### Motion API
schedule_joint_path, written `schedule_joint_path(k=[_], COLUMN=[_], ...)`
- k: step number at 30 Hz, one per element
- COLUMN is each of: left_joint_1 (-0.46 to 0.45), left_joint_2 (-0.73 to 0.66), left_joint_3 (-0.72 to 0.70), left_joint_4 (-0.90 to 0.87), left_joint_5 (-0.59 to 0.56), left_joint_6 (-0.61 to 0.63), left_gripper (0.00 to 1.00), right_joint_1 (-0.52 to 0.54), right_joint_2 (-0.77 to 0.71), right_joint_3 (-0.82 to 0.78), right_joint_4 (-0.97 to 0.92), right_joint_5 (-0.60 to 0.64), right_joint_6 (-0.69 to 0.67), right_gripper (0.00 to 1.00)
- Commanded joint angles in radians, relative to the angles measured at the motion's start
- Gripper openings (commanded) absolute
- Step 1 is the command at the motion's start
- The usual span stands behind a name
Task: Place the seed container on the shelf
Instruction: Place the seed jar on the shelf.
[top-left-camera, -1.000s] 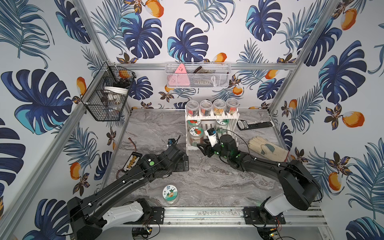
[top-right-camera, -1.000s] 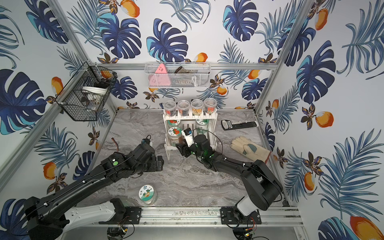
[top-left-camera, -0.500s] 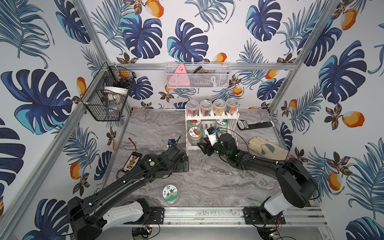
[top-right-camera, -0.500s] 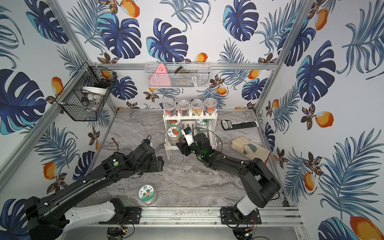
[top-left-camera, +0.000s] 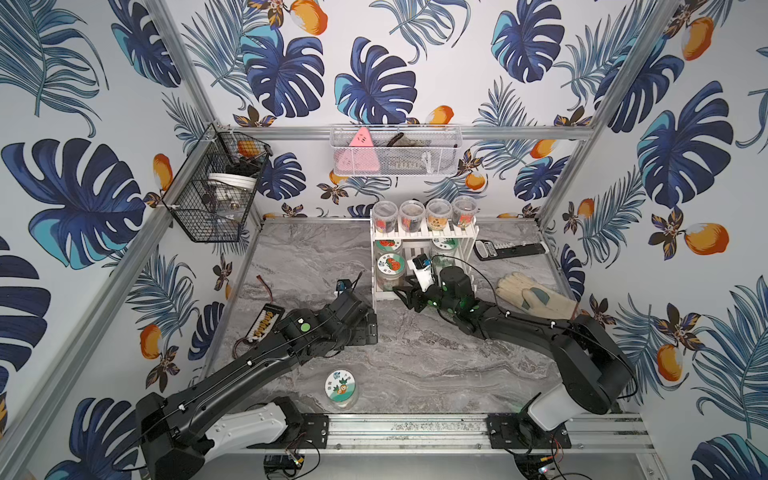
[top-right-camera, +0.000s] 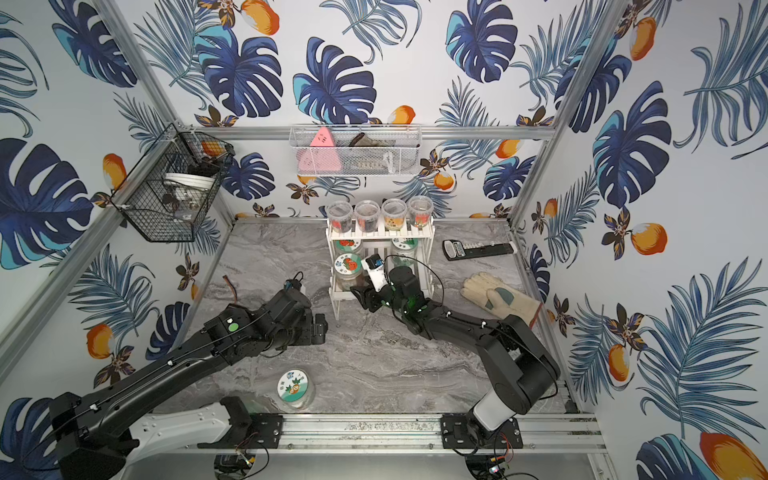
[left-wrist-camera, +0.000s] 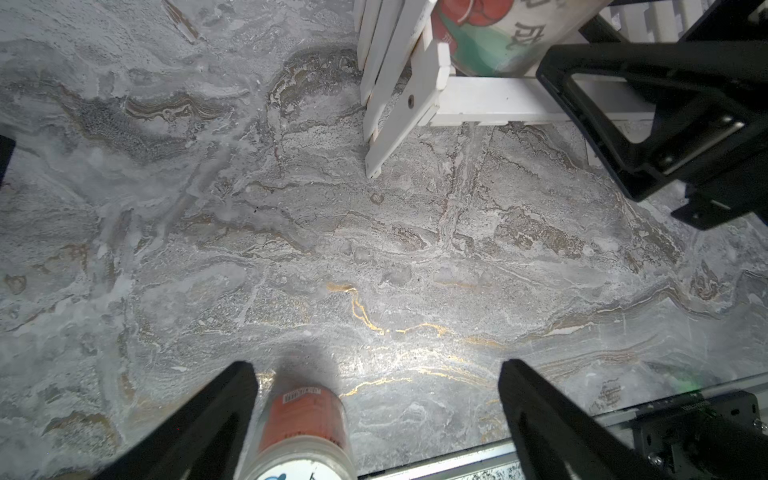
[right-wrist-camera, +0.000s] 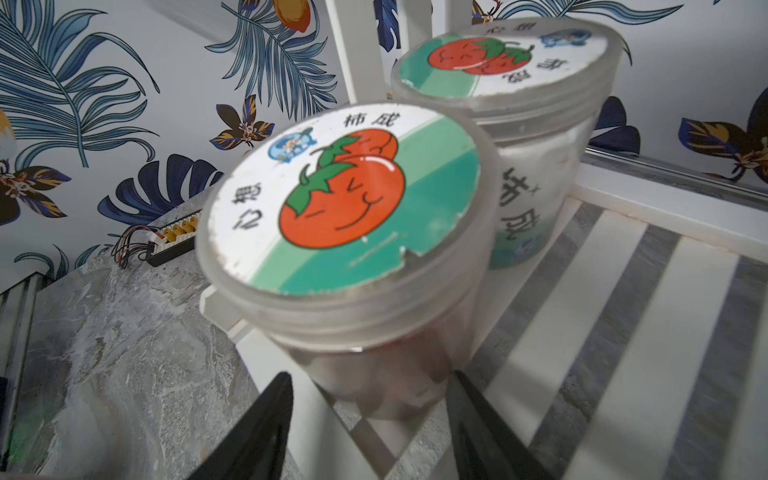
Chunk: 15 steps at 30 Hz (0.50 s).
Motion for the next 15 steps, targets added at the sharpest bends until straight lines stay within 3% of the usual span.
schedule_joint_path(k=[1,9,15], left_joint_1=[0.003,0.003,0.001], left_joint_2=[0.002,0.002,-0.025], left_joint_3=[0.0,0.016,0.058], left_joint_4=[0.015,-0.041,-0.215], left_joint_5=[0.004,-0.019,-0.063], left_joint_6=[0.012,0.017,-0.051], left_gripper=[0.99,0.99,0.99], right_joint_1=[0.0,0.0,0.0], right_joint_2=[0.008,-0.031,-0.158], right_joint_3=[0.016,-0.023,-0.089], right_joint_4=[0.014,0.021,-0.044], right_joint_5=[-0.009,0.02,-0.014], right_joint_6=[0.022,0.019,0.026], right_gripper=[0.62,0.68,0.78])
